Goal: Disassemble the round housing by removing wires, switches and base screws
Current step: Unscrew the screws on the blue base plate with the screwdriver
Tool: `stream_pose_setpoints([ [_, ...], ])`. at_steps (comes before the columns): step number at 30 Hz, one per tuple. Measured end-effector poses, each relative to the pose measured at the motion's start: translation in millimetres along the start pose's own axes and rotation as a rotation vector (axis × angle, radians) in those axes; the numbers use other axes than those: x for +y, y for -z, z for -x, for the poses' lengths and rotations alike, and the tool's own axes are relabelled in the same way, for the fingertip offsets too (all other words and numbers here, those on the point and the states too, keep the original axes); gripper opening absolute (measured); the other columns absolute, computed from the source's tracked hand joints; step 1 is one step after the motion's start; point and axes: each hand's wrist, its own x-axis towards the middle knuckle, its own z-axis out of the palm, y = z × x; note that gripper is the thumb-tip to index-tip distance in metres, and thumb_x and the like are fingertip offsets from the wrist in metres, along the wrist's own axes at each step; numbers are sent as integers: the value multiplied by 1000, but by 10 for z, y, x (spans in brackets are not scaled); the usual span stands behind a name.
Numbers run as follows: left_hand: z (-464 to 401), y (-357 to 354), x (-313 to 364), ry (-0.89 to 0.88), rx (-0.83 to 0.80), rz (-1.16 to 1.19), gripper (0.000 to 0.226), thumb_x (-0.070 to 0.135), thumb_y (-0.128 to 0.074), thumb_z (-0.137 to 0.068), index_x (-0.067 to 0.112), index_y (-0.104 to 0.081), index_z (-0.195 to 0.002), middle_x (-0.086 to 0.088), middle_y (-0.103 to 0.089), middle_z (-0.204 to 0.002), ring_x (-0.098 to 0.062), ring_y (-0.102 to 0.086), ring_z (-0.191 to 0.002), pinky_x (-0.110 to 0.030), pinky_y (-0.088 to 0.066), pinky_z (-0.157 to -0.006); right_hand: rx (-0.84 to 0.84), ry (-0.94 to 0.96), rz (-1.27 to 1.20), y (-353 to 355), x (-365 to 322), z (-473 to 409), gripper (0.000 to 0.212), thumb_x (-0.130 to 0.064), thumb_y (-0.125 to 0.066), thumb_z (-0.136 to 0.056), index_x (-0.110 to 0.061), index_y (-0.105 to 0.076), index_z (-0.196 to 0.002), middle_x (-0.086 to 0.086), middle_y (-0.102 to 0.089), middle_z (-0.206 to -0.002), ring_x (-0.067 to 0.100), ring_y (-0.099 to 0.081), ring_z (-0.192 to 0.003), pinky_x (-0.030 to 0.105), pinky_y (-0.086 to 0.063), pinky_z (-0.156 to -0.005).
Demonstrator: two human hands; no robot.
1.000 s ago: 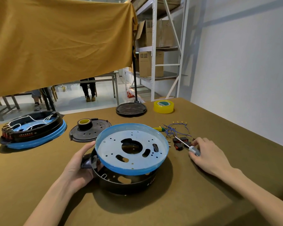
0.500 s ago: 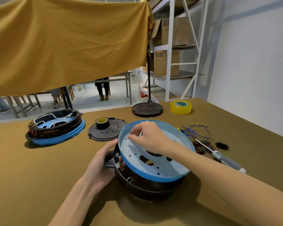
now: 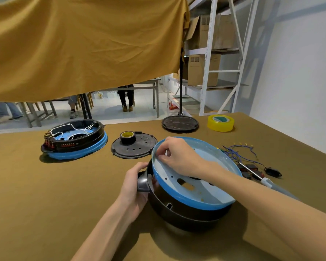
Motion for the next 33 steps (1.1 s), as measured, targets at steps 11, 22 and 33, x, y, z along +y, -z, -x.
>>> stream_pose_setpoints([
  [11, 13, -26, 8, -16, -3, 28, 30, 29, -68, -90, 4, -70, -108, -12, -77, -90, -18, -75, -72, -29, -60, -59, -98, -120, 41, 66, -47, -130, 15, -24, -68, -94, -14, -80, -97, 0, -72, -92, 12, -65, -85, 32, -60, -73],
  [22, 13, -28, 20, -24, -17, 5, 31, 29, -66, -91, 4, -70, -110, -10, -75, -86, -15, -73, -66, -26, -57, -53, -114, -215, 11, 93, -76, -165, 26, -31, -70, -92, -7, -78, -88, 13, -73, -88, 27, -67, -82, 40, -57, -68],
  [33, -15, -12, 1, 7, -3, 16, 33, 29, -68, -90, 4, -69, -111, -10, -76, -85, -15, -74, -66, -26, -57, -53, -186, -242, -2, 87, -36, -191, 26, -32, -69, -94, -9, -78, -87, 11, -73, -86, 26, -68, -84, 28, -49, -60],
])
